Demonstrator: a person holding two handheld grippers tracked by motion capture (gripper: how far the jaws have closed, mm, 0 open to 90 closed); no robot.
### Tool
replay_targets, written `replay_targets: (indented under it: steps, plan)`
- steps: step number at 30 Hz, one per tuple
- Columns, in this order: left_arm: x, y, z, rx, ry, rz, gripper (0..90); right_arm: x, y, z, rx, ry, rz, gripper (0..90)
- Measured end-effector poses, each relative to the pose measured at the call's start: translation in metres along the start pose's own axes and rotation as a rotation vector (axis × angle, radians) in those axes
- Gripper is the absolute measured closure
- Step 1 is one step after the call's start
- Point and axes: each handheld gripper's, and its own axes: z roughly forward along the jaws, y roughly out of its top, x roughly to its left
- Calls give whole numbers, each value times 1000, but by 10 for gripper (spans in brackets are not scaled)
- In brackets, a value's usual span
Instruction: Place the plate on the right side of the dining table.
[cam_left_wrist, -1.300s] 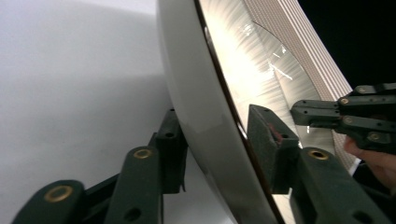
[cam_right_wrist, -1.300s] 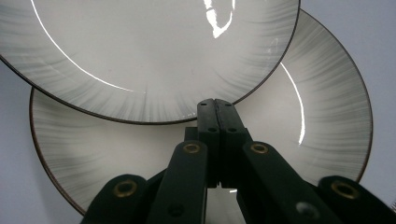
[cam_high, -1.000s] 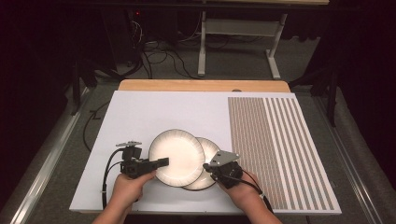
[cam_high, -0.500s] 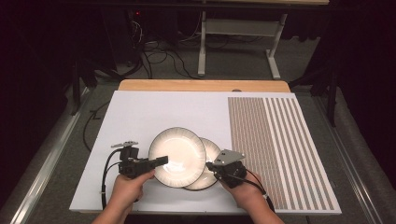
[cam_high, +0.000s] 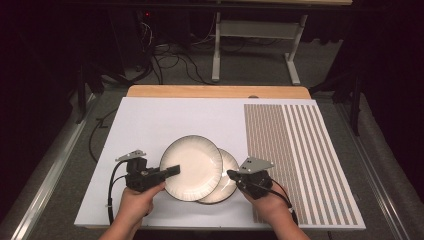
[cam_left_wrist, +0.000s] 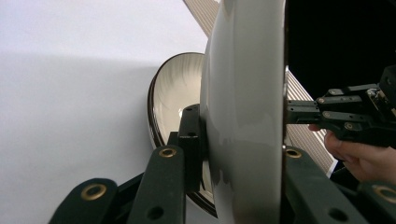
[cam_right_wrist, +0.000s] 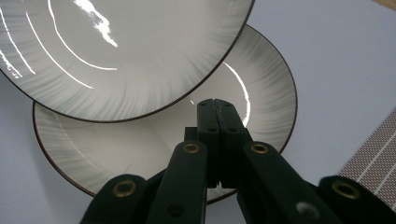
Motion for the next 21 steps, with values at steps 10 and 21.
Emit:
replay_targets:
  steps: [10,21]
  plan:
    - [-4,1,-6,-57,28,56,748,-13,-3,-13,-28,-21,44,900]
    - [-10,2,-8,-77,58,156,746,-32,-9,-33,-82,-48,108,898]
